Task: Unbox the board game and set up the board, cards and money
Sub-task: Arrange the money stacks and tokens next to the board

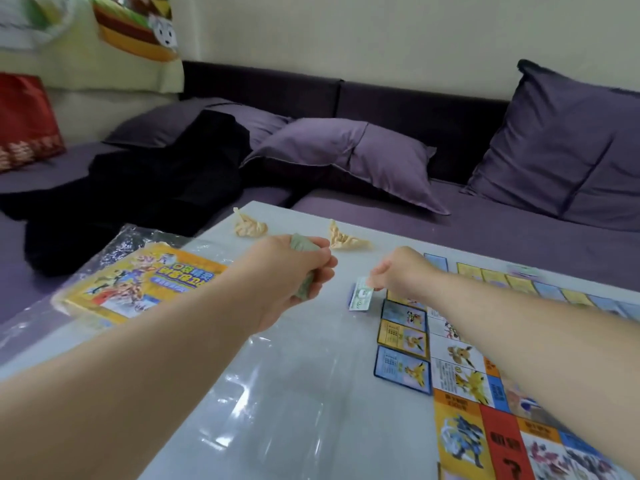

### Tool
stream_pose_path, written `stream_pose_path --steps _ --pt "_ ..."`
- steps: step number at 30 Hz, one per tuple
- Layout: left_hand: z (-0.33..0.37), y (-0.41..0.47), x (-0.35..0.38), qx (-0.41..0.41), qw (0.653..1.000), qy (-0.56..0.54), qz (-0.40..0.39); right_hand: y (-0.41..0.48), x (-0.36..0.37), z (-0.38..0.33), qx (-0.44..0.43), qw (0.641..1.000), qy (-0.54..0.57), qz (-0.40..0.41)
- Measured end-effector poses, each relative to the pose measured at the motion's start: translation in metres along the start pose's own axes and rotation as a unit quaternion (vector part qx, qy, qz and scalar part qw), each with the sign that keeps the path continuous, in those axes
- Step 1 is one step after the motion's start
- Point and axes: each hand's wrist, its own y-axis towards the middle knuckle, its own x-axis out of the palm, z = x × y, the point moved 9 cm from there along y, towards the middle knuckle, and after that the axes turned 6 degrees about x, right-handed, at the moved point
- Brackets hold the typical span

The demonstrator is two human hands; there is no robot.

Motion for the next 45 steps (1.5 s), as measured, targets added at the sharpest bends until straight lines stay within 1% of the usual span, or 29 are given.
stream_pose_path --steps 2,4,7,9,11,13,16,19,21,23,26,31,33,35,37,40,43,45 --pt "-0.003 -0.003 0.0 -0.009 1.0 0.005 -0.001 -0.001 0.002 -0.002 0.003 0.998 -0.058 0.008" --pt "-0.006 -0.005 0.0 -0.018 1.0 0.007 0.005 -0.008 -0.002 -0.005 0.0 0.997 -0.072 0.02" --pt "-0.007 -0.013 0.004 -0.045 0.998 -0.041 0.014 -0.026 -0.019 -0.007 -0.024 0.999 0.023 0.042" --pt "-0.009 -0.025 0.015 -0.08 0.992 -0.101 0.007 -0.054 -0.033 -0.014 -0.069 0.994 0.075 0.047" --pt "-0.012 -0.044 0.03 -0.11 0.983 -0.148 -0.013 -0.097 -0.044 -0.024 -0.128 0.986 0.099 0.032" --pt "-0.016 -0.068 0.049 -0.129 0.976 -0.172 -0.037 -0.147 -0.053 -0.03 -0.184 0.98 0.07 0.013" --pt "-0.022 -0.105 0.084 -0.135 0.977 -0.141 -0.088 -0.211 -0.057 -0.023 -0.224 0.974 0.0 -0.014" --pt "-0.022 -0.14 0.121 -0.123 0.977 -0.1 -0.141 -0.254 -0.061 -0.007 -0.236 0.97 -0.052 0.023" --pt "-0.021 -0.16 0.144 -0.12 0.976 -0.079 -0.165 -0.276 -0.07 0.004 -0.247 0.965 -0.051 0.07" --pt "-0.022 -0.18 0.167 -0.13 0.972 -0.076 -0.183 -0.294 -0.083 0.02 -0.241 0.964 -0.046 0.106" --pt "-0.024 -0.206 0.202 -0.147 0.962 -0.061 -0.22 -0.315 -0.106 0.056 -0.208 0.967 -0.042 0.141" --pt "-0.027 -0.243 0.261 -0.127 0.949 -0.019 -0.287 -0.353 -0.136 0.116 -0.176 0.964 -0.033 0.197" --pt "-0.031 -0.254 0.281 -0.1 0.95 0.026 -0.295 -0.366 -0.143 0.137 -0.177 0.968 0.009 0.178" --pt "-0.034 -0.26 0.299 -0.059 0.944 0.101 -0.308 -0.374 -0.149 0.164 -0.155 0.975 0.096 0.128" --pt "-0.034 -0.266 0.317 -0.021 0.928 0.166 -0.334 -0.379 -0.159 0.194 -0.132 0.973 0.159 0.101" --pt "-0.036 -0.281 0.349 0.002 0.89 0.221 -0.399 -0.39 -0.175 0.232 -0.117 0.966 0.211 0.093" --pt "-0.04 -0.301 0.387 0.018 0.855 0.258 -0.45 -0.401 -0.189 0.274 -0.086 0.957 0.248 0.123" --pt "-0.043 -0.304 0.414 0.056 0.845 0.292 -0.444 -0.408 -0.198 0.31 -0.052 0.947 0.272 0.165"
